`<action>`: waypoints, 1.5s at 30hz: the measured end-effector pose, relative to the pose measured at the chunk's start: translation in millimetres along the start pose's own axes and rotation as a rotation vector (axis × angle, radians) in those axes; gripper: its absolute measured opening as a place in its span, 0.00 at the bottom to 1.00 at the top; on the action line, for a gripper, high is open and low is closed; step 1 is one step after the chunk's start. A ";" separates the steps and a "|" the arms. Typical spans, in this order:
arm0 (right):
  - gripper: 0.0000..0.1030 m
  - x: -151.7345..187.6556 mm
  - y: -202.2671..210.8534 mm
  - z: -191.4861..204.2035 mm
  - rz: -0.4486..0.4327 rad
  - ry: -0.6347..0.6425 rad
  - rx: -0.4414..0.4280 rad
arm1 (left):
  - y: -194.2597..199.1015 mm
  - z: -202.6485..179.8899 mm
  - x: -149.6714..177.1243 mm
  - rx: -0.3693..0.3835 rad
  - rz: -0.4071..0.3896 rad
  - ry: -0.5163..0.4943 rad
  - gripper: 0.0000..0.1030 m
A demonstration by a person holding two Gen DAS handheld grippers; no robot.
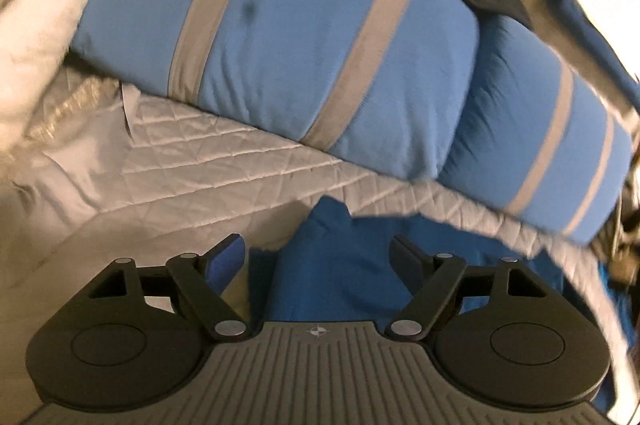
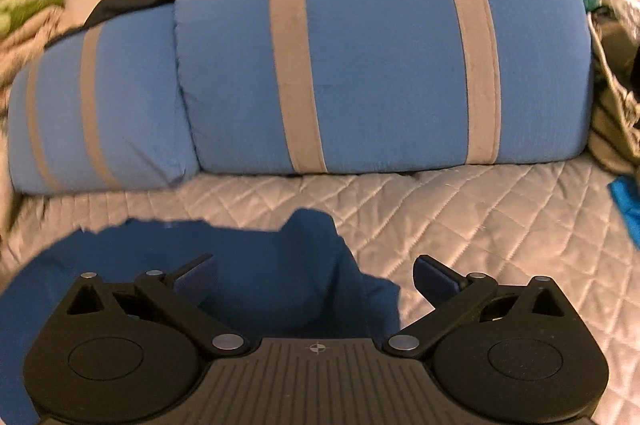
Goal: Fold clothes
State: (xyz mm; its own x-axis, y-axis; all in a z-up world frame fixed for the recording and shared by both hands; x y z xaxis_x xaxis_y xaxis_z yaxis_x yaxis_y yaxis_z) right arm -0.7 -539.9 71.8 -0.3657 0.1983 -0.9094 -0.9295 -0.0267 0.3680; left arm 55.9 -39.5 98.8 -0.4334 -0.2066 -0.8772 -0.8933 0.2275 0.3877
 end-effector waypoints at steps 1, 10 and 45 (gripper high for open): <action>1.00 1.0 4.3 -0.1 0.000 0.008 0.005 | 8.7 -2.1 0.8 0.004 -0.002 -0.012 0.77; 1.00 15.9 44.0 6.4 0.019 0.129 0.116 | 72.0 -28.9 19.6 0.008 -0.025 -0.127 0.79; 0.94 97.5 120.3 -82.1 0.204 -0.430 -0.043 | 123.7 -69.0 111.1 -0.006 0.040 -0.167 0.79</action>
Point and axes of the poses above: each gripper's, at about its wrist camera, not at the fingertips, and y roughly against the way its jaws point, z to its left, x to its underside, the point moved 1 cm from there along -y, roughly the way its jaws point, and after that the axes turned 14 degrees about -z, right-handed, at the moved point
